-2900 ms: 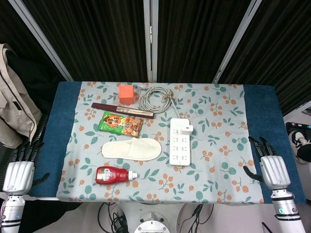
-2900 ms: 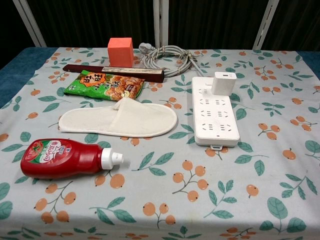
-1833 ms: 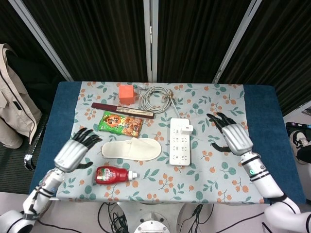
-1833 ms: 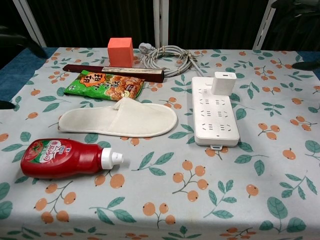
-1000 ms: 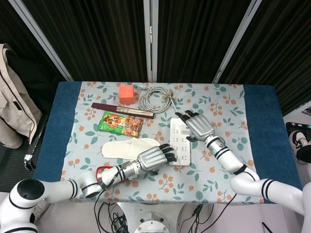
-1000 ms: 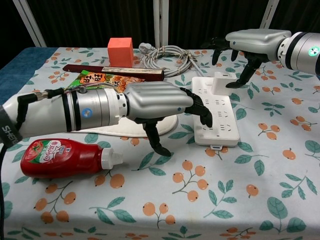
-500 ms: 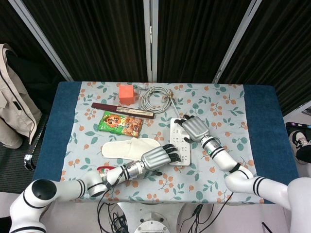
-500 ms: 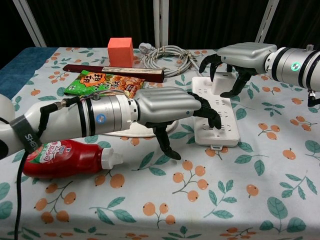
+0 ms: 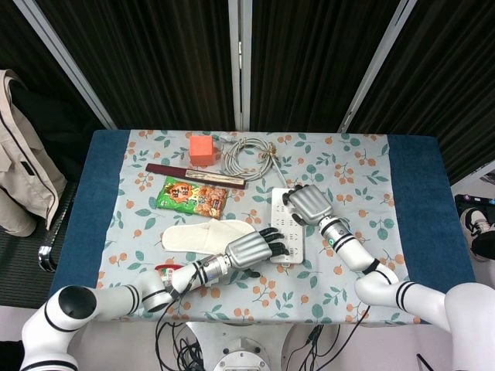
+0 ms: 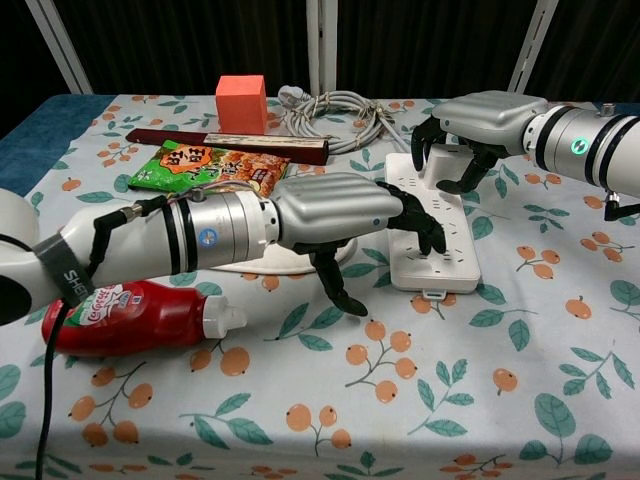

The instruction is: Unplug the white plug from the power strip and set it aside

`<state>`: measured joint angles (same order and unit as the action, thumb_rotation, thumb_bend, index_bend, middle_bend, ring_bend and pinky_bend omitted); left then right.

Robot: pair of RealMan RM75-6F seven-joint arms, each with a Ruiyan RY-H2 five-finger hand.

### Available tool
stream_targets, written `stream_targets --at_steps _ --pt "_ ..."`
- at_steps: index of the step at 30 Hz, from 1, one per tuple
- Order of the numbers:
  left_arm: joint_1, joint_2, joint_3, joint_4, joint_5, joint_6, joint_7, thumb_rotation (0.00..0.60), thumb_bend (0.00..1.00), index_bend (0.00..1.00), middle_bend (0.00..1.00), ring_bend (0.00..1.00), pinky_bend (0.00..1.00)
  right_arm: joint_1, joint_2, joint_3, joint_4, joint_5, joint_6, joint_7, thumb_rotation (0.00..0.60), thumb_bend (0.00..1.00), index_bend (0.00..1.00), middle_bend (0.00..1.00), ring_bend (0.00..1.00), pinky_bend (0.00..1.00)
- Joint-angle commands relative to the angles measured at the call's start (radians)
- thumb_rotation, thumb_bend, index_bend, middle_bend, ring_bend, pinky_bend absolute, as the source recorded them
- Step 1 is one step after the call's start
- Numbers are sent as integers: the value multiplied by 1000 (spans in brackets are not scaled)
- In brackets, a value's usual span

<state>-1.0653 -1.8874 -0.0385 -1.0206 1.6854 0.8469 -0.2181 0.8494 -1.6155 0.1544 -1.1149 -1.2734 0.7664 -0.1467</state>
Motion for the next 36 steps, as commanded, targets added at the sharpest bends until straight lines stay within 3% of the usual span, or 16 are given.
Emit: stream_targets --at_steps 1,14,26,36 --pt "0 -2 3 3 -5 1 -4 600 135 201 214 93 119 -3 -4 -3 8 -3 5 4 600 309 472 474 353 471" --pt "-4 -2 13 6 -28 4 -25 600 134 201 214 94 120 -20 -4 -9 23 -28 45 35 600 450 763 646 541 521" --pt "-12 3 13 -1 -51 -15 -27 600 134 201 214 93 119 -46 8 -9 19 -62 96 118 600 596 963 731 619 546" --pt "-16 6 13 1 -67 -29 -38 600 134 201 214 93 120 -62 -10 -22 53 -102 124 211 600 621 1000 770 650 573"
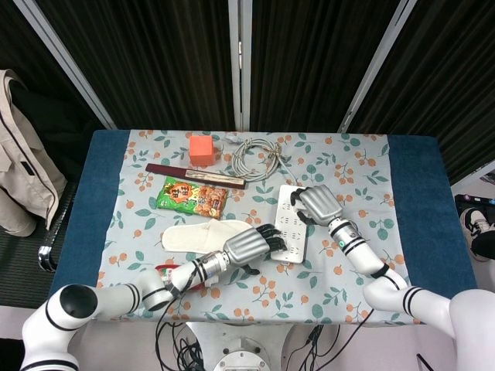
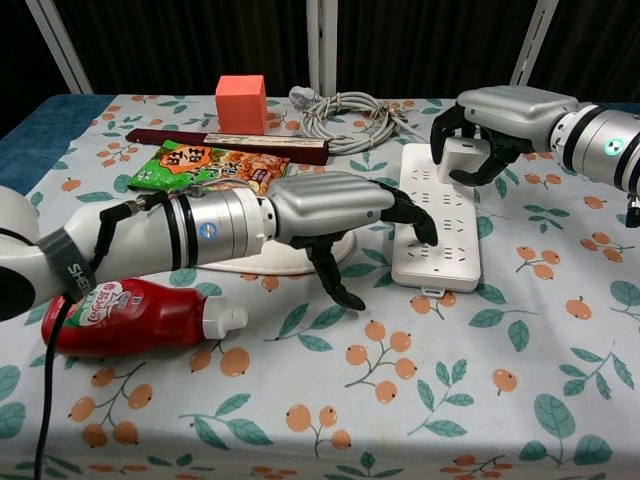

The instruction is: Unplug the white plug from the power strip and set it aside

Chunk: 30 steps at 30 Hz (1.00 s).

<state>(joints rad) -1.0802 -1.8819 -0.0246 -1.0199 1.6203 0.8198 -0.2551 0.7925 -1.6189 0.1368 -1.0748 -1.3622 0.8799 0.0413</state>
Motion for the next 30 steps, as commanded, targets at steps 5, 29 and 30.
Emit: stream_targets --at_steps 5,29,30 --pt "-3 1 -1 2 -11 -11 -7 600 134 201 214 93 119 -19 -19 -10 39 -35 41 70 600 623 1000 785 664 588" --pt "-13 -2 -6 -1 -30 -34 7 600 134 201 214 93 120 -71 -59 -2 114 -75 150 223 600 623 1000 795 671 596" --pt "-13 0 -7 -6 -28 -28 11 600 134 201 214 94 120 -71 -51 6 102 -75 159 230 600 624 1000 795 671 596"
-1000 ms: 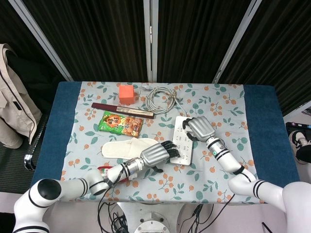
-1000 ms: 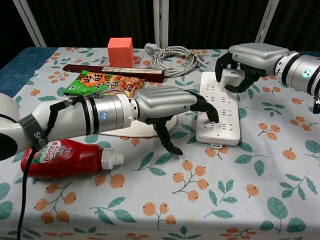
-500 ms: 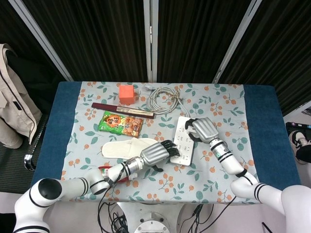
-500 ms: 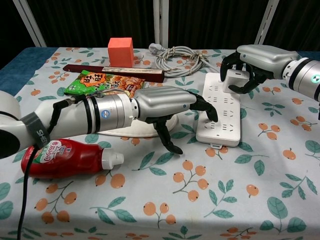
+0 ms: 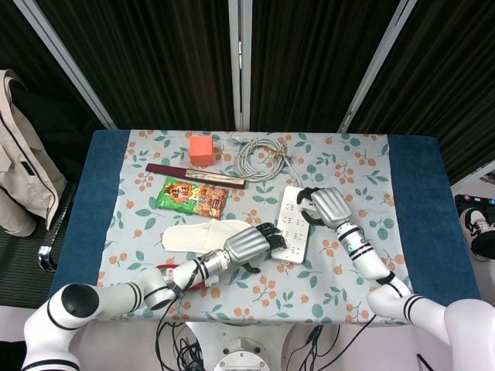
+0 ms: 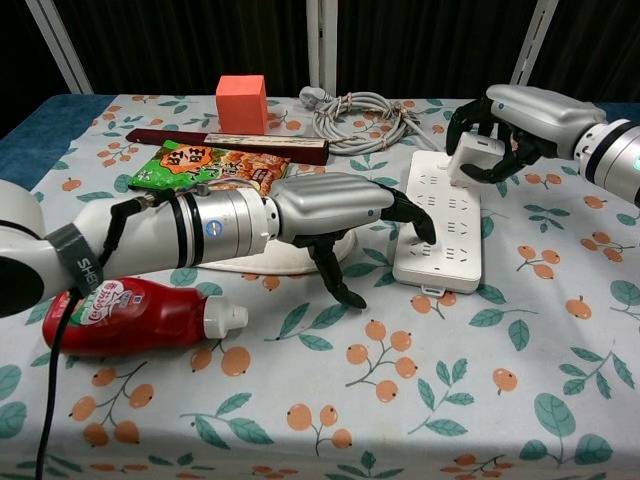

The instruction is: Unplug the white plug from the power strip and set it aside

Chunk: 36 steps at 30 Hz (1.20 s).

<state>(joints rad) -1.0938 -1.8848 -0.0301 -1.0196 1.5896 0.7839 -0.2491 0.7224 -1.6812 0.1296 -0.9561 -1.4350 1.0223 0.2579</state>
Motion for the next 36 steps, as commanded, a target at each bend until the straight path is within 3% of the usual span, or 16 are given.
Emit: stream_targets --at_steps 1,6,9,11,15,21,23,28,31,36 --pt "2 5 -2 -10 5 14 9 600 134 201 214 94 120 -1 21 20 -28 -3 25 16 600 624 1000 794 670 596" --pt "13 28 -14 -42 12 62 42 600 134 201 214 93 120 -8 120 33 -142 22 2 -30 600 622 1000 790 661 596" --pt "29 58 -29 -83 10 107 66 600 135 201 214 93 120 -23 221 23 -260 80 -76 -96 600 617 989 772 654 596" --pt "44 81 -37 -110 5 134 83 600 134 201 214 93 120 -29 273 8 -321 123 -136 -139 600 604 930 753 632 579" --pt "94 138 -52 -167 -21 199 127 600 135 201 214 93 118 -30 348 -23 -417 221 -253 -218 600 475 659 610 472 471" --pt "193 235 -81 -255 -109 277 189 600 133 201 209 93 117 -22 347 -37 -440 299 -309 -282 600 300 109 299 182 271" --pt "232 275 -88 -285 -144 307 219 600 130 201 207 93 109 -23 349 -33 -447 311 -299 -296 600 265 12 188 92 205" --pt "336 372 -93 -350 -220 385 287 600 125 195 204 93 93 -50 372 -17 -476 298 -224 -297 600 244 0 72 9 139" --pt "408 449 -84 -396 -275 425 333 600 123 192 203 94 90 -84 408 -16 -508 272 -150 -301 600 246 0 67 8 138" --pt "551 571 -57 -473 -352 533 389 600 122 191 202 93 84 -206 461 -25 -584 209 100 -342 600 254 0 119 14 138"
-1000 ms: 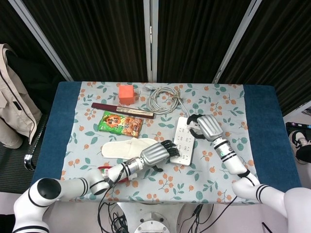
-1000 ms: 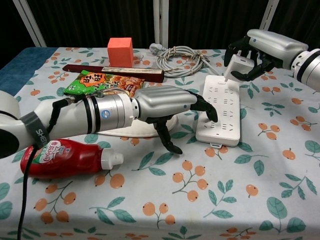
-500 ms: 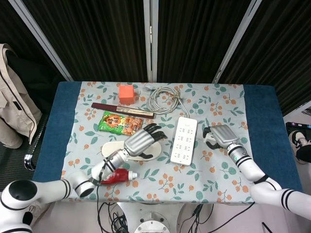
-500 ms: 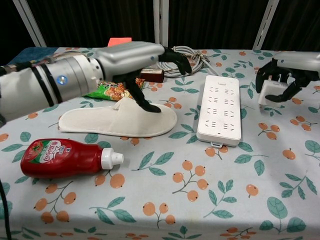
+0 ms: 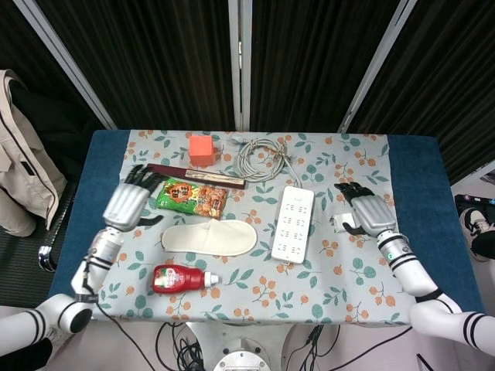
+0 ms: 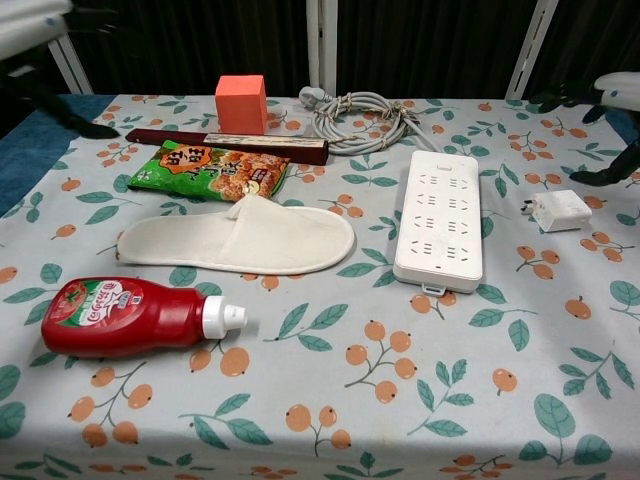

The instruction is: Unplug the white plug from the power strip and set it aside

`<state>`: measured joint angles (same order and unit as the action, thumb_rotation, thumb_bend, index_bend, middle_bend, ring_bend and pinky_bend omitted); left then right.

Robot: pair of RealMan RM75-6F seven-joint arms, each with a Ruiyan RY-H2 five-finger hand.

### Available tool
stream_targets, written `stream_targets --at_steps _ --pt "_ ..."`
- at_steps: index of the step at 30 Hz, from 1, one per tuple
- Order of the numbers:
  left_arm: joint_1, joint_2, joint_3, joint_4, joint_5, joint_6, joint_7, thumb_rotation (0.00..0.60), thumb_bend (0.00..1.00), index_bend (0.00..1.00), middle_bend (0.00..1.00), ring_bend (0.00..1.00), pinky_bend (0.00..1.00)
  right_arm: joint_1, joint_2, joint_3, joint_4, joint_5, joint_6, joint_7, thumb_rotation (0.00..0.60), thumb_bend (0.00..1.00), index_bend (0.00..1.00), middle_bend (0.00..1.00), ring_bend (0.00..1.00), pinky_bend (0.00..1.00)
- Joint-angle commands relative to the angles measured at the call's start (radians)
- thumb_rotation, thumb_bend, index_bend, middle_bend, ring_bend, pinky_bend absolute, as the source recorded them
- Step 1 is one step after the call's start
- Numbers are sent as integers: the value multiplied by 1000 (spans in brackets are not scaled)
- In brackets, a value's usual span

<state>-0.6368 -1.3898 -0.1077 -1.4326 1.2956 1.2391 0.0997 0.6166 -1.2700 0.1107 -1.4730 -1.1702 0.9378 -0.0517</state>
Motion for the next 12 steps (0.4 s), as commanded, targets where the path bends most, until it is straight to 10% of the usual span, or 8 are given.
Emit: stream_targets --at_steps 1,12 --pt "129 100 30 -79 -67 106 45 600 122 191 202 93 83 -135 63 -13 -92 -75 245 -37 600 254 0 131 17 139" --pt "389 194 121 -203 -26 360 80 600 123 191 203 93 77 -412 120 -124 -241 -244 620 -48 600 254 0 144 22 142"
